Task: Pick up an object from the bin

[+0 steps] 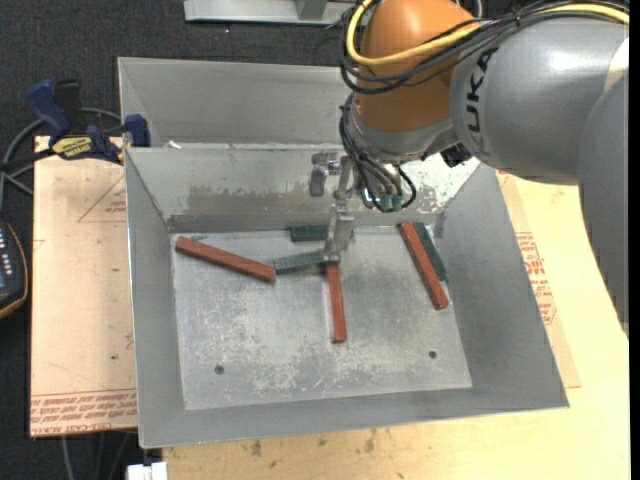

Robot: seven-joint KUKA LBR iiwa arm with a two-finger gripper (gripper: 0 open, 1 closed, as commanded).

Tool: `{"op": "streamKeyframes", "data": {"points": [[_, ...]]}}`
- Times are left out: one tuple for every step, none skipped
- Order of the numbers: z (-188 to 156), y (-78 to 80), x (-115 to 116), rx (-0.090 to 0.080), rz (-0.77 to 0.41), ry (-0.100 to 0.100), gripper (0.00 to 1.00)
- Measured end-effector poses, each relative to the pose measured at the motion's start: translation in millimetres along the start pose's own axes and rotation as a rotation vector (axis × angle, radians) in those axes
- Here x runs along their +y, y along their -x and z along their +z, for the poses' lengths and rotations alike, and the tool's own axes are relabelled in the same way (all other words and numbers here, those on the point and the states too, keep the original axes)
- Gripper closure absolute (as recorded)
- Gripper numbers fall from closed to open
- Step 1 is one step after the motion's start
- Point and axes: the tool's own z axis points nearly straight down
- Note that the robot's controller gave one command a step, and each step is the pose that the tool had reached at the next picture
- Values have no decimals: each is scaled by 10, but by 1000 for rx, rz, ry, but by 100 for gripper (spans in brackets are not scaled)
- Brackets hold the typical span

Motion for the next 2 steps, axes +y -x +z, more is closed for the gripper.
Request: {"op": "streamKeyframes", "data": {"points": [[1127, -197, 172, -2, -361, 0, 0], [1455, 20, 403, -9, -448, 0, 0]]}}
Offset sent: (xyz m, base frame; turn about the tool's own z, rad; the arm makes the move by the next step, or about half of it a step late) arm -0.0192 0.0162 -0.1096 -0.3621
